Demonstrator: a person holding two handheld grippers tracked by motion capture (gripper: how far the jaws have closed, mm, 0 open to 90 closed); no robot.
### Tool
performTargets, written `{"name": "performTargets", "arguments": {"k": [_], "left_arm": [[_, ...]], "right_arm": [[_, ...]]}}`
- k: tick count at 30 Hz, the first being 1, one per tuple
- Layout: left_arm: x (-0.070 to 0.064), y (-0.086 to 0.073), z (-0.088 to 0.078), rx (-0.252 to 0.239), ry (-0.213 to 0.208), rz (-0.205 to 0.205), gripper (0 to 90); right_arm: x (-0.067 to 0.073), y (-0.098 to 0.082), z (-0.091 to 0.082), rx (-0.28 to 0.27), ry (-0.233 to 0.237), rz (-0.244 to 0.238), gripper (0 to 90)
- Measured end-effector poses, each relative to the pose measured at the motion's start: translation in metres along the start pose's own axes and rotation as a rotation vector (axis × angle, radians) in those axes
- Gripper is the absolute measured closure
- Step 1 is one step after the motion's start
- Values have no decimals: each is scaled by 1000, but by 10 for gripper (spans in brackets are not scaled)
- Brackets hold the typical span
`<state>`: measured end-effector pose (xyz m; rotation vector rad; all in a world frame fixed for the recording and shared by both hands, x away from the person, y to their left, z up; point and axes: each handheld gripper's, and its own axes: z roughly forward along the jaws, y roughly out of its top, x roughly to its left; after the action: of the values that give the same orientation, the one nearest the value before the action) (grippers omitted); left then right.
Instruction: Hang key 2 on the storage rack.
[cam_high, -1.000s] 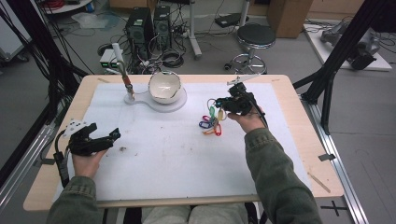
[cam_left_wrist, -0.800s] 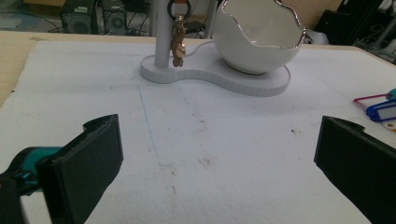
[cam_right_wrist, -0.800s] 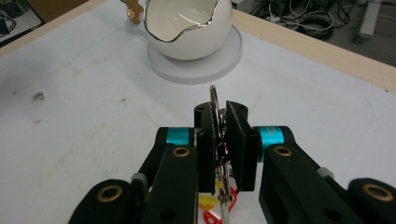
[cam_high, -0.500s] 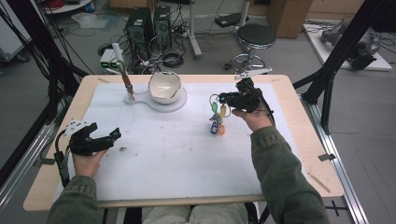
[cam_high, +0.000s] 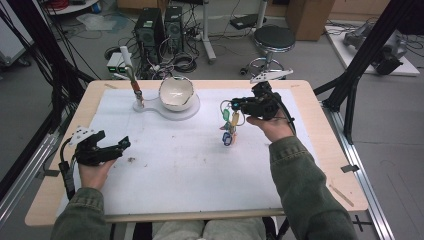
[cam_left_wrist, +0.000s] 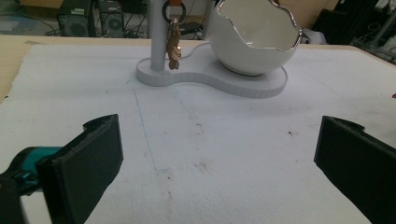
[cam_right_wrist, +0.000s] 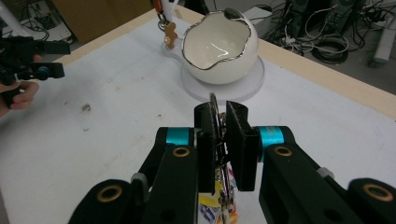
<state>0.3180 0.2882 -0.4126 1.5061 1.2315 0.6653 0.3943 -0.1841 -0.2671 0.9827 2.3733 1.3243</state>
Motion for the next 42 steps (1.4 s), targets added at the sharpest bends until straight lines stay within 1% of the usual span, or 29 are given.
{"name": "performTargets", "arguments": {"k": [8, 13, 15, 18, 21, 22, 27, 30, 32, 37, 40, 41, 42], "left_arm": [[-2, 2, -1, -9, -11, 1, 17], [-3, 5, -3, -26, -19, -3, 17], [-3, 7, -5, -36, -28, -8, 17], [-6, 10, -6, -38, -45, -2, 17], [-10, 12, -4, -41, -81, -24, 17], [-11, 13, -4, -40, -86, -24, 17], [-16, 18, -5, -45, -110, -13, 17], [-20, 21, -7, -58, -125, -7, 17], [-22, 23, -6, -53, -140, -2, 17], [-29, 27, -5, -40, -182, 7, 17], [-38, 33, -6, -51, -200, 26, 17], [-40, 35, -6, -53, -207, 42, 17], [-44, 37, -6, -54, -215, 49, 17]], "right_arm": [[15, 6, -1, -4, 33, -31, 823], [25, 10, 0, -4, 57, -52, 824], [29, 11, 0, -8, 69, -67, 823], [36, 13, 1, -8, 89, -75, 823], [42, 14, 3, -7, 107, -84, 823], [44, 14, 4, -5, 110, -87, 823], [53, 16, 9, -2, 135, -99, 823], [57, 16, 11, -2, 149, -108, 823], [60, 17, 12, 3, 163, -110, 823], [67, 17, 15, 8, 173, -120, 823], [69, 17, 18, 8, 183, -125, 823], [70, 17, 18, 8, 185, -121, 823], [71, 18, 19, 9, 188, -124, 823]]}}
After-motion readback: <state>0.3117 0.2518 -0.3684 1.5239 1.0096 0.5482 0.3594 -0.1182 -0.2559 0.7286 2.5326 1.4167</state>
